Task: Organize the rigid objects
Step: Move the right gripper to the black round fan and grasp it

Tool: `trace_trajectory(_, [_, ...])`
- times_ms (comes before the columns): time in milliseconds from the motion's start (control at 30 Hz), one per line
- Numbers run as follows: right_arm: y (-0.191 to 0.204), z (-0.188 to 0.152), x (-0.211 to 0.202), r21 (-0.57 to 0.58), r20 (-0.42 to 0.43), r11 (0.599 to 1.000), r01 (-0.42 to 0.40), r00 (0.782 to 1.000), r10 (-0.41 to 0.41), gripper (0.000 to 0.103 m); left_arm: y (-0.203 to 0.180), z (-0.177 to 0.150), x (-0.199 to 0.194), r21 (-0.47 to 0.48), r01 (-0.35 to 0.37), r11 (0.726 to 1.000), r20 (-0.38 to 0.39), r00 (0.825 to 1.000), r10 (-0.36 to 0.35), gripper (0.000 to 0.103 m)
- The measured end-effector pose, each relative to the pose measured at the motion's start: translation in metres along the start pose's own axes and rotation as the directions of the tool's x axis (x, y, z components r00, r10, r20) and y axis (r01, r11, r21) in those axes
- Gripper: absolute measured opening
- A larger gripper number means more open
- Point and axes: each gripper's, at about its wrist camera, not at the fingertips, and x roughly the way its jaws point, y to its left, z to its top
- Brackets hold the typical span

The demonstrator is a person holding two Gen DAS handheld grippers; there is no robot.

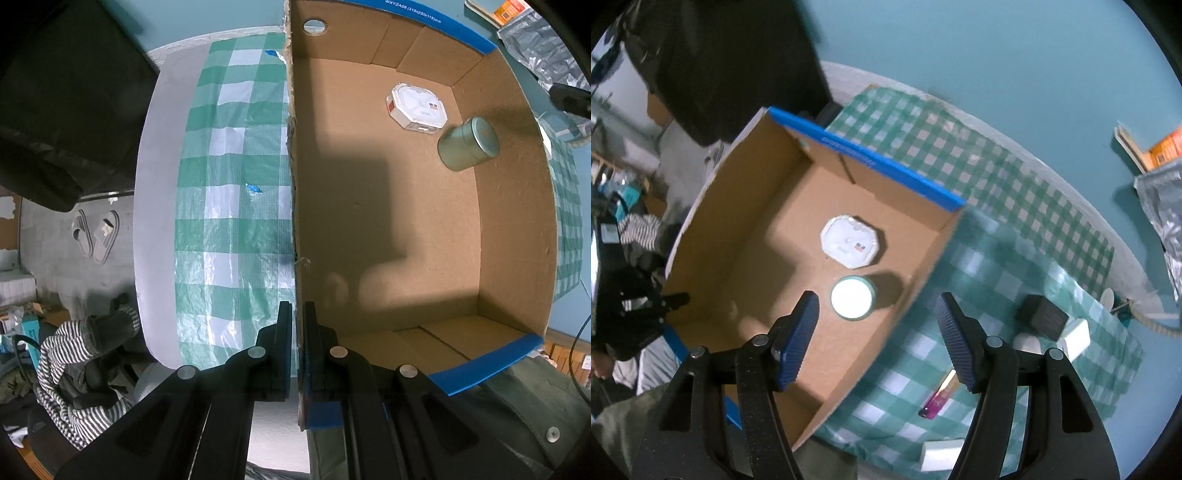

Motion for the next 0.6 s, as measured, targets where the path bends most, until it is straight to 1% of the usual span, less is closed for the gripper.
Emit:
trace_trajectory(200, [-0.03,-0.011,-0.013,0.077,0.01,0.997,0.025,1.0,-0.026,0.067,0.0,-0.001,-0.001,0.001,0.003,1.0,0.004,1.0,-0.003,0.005])
trace_trajectory(367, [-0.059,-0.028,-0.009,0.158,-0.006,0.987,0.034,0.999,-0.033,0.067,0.0,-0.003,-0.002,0.001,0.004,1.0,0.009,1.0,-0.004,0.005])
trace_trajectory(500, [-0.083,-0.044,-0.003,0.222,-0.029,0.974,0.052,0.998,-0.047,0.067,0.0,-0.004,-0.003,0.003,0.002,1.0,0.009,1.0,-0.002,0.005])
trace_trajectory(600, [-0.104,-0.056,0.005,0.293,-0.044,0.954,0.058,0.998,-0.047,0.067,0.0,-0.004,-0.003,0.002,0.002,1.0,0.009,1.0,-0.002,0.005])
